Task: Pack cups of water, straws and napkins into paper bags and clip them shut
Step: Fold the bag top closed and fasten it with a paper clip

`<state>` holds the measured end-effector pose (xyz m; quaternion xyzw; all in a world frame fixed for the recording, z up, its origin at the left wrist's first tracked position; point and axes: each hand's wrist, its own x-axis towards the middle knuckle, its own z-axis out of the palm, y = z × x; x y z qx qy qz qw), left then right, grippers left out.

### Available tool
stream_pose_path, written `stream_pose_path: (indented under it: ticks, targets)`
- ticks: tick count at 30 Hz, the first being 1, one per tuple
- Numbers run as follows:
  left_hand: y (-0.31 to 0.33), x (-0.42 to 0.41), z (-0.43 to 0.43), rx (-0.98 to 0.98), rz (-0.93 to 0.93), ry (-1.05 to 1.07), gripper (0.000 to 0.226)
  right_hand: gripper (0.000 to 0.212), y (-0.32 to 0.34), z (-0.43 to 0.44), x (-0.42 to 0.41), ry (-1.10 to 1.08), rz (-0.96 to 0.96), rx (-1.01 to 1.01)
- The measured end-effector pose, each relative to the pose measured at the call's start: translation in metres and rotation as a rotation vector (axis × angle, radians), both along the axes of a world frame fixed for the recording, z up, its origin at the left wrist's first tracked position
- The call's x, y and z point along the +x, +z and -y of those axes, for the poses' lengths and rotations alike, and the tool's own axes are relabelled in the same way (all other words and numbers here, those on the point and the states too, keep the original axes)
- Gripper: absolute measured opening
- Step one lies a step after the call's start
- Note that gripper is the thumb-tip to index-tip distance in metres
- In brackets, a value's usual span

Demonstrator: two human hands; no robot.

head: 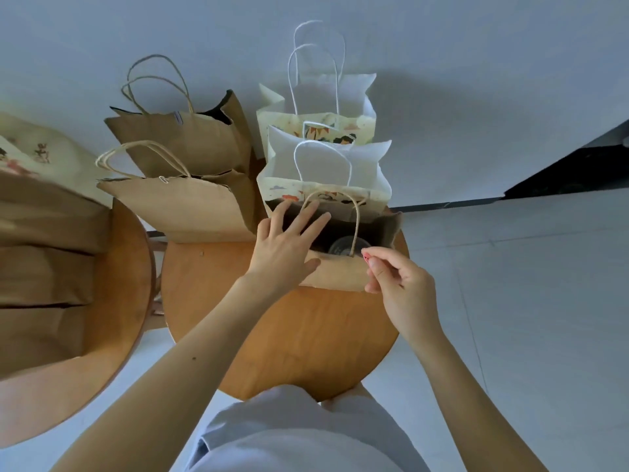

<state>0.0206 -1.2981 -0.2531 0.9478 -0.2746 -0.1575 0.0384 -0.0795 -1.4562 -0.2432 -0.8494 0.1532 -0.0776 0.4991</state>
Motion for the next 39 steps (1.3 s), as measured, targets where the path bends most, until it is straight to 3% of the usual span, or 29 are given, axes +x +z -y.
stream_pose_path:
  ticks: [7, 11, 16, 22, 26, 39]
  targets:
    - [-0.019, 0.015, 0.022, -0.041, 0.103, 0.135, 0.088, 0.025, -0.022, 0.028, 0.028, 0.154, 0.039, -0.029]
    - [-0.027, 0.018, 0.019, -0.129, 0.218, 0.143, 0.072, 0.019, -0.026, 0.027, 0.039, 0.230, 0.105, -0.105]
    - [-0.036, 0.018, 0.012, -0.249, 0.352, 0.117, 0.028, 0.012, -0.025, 0.013, 0.055, 0.282, 0.176, -0.222]
    - [-0.044, 0.019, -0.001, -0.435, 0.247, 0.037, 0.033, 0.011, -0.033, -0.005, 0.079, 0.286, 0.185, -0.342]
    - [-0.049, 0.019, -0.004, -0.527, 0.279, 0.017, 0.030, 0.012, -0.037, -0.008, 0.082, 0.282, 0.161, -0.389]
    - [-0.054, 0.021, -0.004, -0.575, 0.310, 0.008, 0.029, 0.009, -0.038, -0.015, 0.084, 0.215, 0.153, -0.445]
